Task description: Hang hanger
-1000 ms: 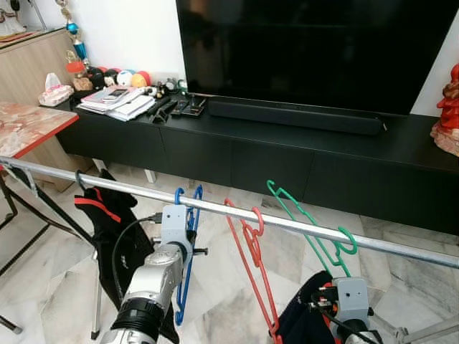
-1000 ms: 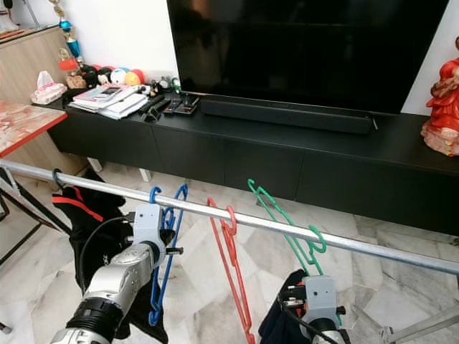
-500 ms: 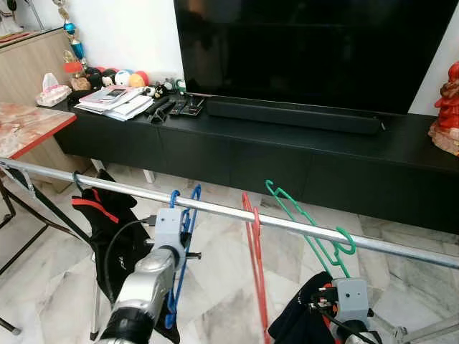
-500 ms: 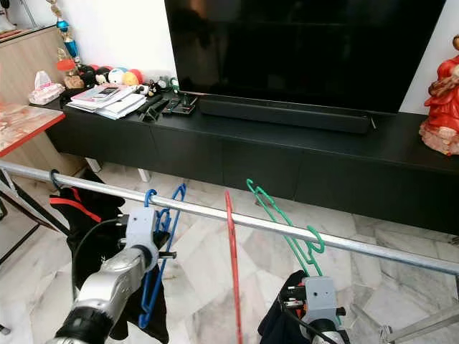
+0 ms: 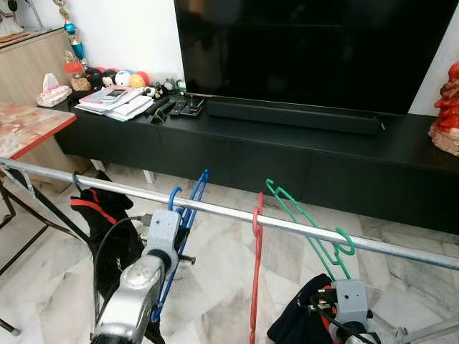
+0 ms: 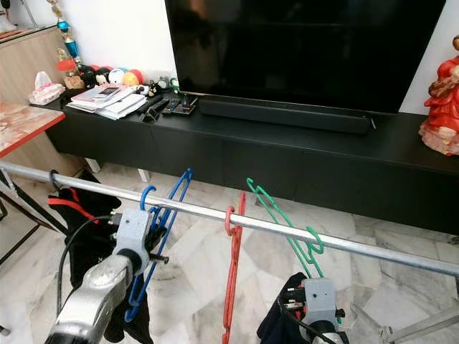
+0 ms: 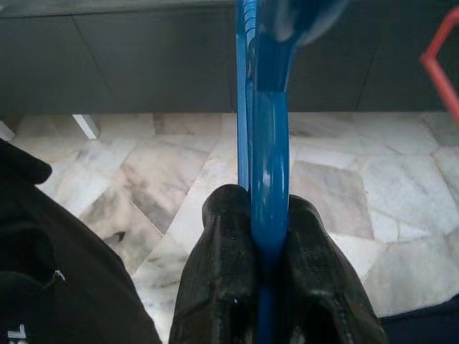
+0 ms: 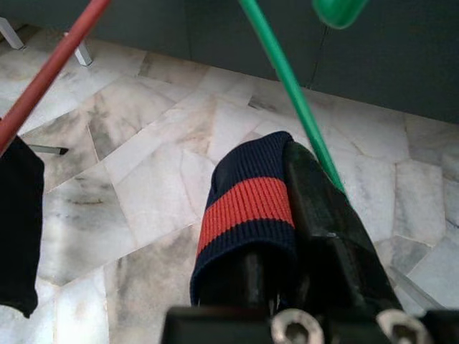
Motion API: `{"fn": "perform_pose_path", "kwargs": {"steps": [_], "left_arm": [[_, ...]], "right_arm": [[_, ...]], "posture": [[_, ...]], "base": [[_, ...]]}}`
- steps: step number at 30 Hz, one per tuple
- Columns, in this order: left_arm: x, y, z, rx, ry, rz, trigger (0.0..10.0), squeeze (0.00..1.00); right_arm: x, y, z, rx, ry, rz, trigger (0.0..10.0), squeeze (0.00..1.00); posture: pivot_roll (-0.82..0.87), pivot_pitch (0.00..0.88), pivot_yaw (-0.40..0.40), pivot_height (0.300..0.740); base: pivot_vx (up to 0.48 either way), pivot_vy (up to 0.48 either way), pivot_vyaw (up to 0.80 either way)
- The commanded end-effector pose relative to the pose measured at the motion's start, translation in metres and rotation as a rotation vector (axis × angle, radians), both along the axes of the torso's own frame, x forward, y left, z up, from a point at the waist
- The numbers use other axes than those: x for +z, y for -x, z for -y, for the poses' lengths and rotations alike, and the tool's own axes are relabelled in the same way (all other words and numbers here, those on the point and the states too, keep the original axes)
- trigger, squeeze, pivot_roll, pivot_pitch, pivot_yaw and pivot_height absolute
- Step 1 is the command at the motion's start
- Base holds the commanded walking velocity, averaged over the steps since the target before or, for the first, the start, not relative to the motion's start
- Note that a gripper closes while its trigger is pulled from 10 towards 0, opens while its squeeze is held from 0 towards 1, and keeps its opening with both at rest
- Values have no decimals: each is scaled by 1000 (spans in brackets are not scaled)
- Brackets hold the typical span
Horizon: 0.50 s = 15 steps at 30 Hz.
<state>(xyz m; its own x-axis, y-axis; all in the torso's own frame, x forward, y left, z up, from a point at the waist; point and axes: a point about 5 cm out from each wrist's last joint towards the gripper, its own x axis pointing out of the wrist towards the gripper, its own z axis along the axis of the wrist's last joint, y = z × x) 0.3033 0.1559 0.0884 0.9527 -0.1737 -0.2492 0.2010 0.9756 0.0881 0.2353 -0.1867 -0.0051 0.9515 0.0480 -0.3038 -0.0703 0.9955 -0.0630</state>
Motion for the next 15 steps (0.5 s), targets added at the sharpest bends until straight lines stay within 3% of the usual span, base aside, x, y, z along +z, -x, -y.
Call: {"fn": "perform_pose_path", "kwargs": {"steps": [1,6,7,11,12,13,14,15], "left_arm": [[1,5,-2,-20,-30,16,0,0],[-8,24,-5,-71,-104,11,0,0],[-14,33,-10,-60,-102,-4,0,0],[-34,43,-17,-51,-151,-57,39,0],[-45,45,-21,-35,-165,-99,3020,0],[-50,46,-23,-28,-175,-121,3020,0],[-64,49,-29,-10,-201,-174,9216,0],[-68,50,-31,-5,-212,-191,9216,0]], "right_arm": [[7,-4,-3,17,4,42,10000,0],[8,-7,-3,14,4,50,10000,0],[8,-7,-3,14,4,50,10000,0],[7,-6,-4,17,3,46,10000,0],[7,-6,-5,18,3,46,10000,0],[7,-6,-5,18,2,46,10000,0],[7,-6,-5,17,1,46,10000,0],[7,-6,-5,16,1,46,10000,0]], "posture": [[-14,0,53,740],[-14,0,55,740],[-9,0,55,740],[-5,0,55,740],[-6,0,56,740],[-6,0,56,740],[-13,0,59,740],[-13,0,59,740]], "base": [[0,0,0],[0,0,0],[0,0,0],[0,0,0],[0,0,0],[0,0,0],[0,0,0],[0,0,0]]}}
